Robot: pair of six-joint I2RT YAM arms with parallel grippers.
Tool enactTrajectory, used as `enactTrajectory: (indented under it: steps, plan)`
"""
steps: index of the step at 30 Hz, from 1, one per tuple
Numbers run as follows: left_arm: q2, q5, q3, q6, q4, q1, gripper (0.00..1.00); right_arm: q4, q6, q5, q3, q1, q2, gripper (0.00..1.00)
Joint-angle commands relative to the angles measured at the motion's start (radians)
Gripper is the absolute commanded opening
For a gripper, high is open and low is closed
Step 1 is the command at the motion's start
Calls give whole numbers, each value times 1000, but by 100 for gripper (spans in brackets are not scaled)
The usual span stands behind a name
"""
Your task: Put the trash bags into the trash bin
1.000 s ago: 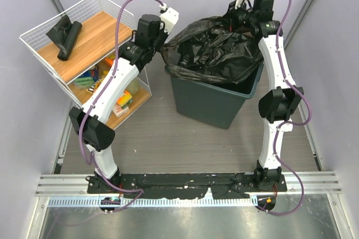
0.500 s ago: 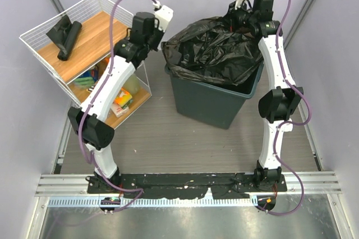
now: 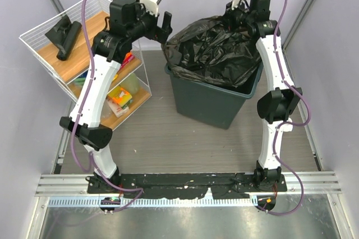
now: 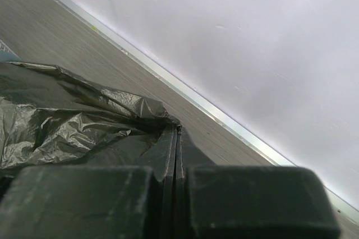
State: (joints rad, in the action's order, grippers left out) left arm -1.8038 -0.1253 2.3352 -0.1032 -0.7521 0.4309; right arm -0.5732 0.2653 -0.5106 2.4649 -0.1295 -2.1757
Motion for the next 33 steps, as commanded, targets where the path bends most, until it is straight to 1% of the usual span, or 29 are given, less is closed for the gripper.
enactTrajectory:
  steps: [1,7,10,12,14,17,19,20,21,22,25,29,33]
  plan:
    - [-54,-96,38,56,-30,-6,92,-13,23,12,13,-13,106,1]
    - [-169,-111,141,46,-98,-6,92,-25,40,15,-27,-16,140,1]
    - [-189,-126,128,42,-104,-6,89,-34,46,18,-27,-19,145,1]
    - [-193,-152,115,48,-104,-11,84,-36,51,21,-27,-19,140,1]
    - [-193,-178,101,59,-96,-17,73,-40,55,26,-23,-19,134,1]
    - [-193,-209,95,76,-92,-21,44,-40,57,32,-18,-21,131,1]
    - [-190,-221,81,83,-86,-26,20,-42,60,34,-14,-22,125,1]
    - [-187,-226,73,86,-79,-27,14,-42,60,38,-12,-24,123,1]
    - [-184,-231,63,86,-75,-27,5,-40,60,40,-6,-24,122,1]
    - [-181,-232,52,88,-69,-27,0,-39,60,43,-3,-25,117,1]
    - [-174,-232,20,91,-49,-29,0,-31,60,57,9,-27,100,1]
    - [-154,-189,-51,85,20,-30,0,-19,75,72,17,-35,79,2]
    - [-167,-140,-63,59,45,-31,0,-11,94,92,32,-44,50,1]
